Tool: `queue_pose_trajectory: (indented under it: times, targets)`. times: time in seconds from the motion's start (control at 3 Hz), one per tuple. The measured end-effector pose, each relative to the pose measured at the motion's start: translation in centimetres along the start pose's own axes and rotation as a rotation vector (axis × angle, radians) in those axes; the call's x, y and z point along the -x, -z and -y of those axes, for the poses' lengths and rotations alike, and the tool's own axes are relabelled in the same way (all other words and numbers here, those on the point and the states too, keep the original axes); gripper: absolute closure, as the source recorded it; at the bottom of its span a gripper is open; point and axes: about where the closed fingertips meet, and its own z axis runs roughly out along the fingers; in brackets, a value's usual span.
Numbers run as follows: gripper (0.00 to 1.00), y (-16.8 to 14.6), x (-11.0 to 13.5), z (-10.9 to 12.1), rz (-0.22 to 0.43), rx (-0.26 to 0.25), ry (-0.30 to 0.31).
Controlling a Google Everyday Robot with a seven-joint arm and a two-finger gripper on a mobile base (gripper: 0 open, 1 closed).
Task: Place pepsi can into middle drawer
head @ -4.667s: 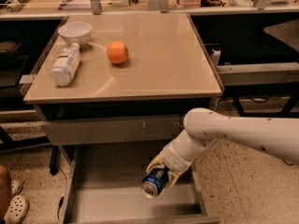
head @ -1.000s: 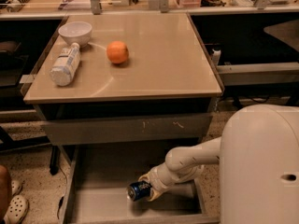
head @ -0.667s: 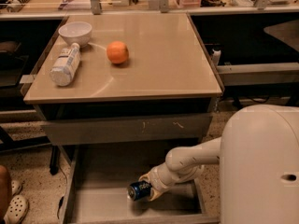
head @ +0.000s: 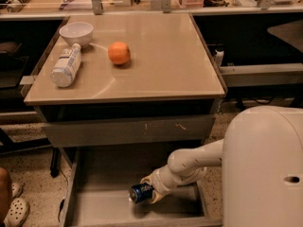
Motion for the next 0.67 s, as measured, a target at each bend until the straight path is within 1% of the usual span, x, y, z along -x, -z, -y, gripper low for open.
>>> queue_pose_trajectory:
  times: [0.33,0.67]
  targets:
    - [0.11,0.0,0.0,0.0,0.0,0.0,0.0]
    - [0.0,0.0,0.0,0.0,0.0,0.0,0.0]
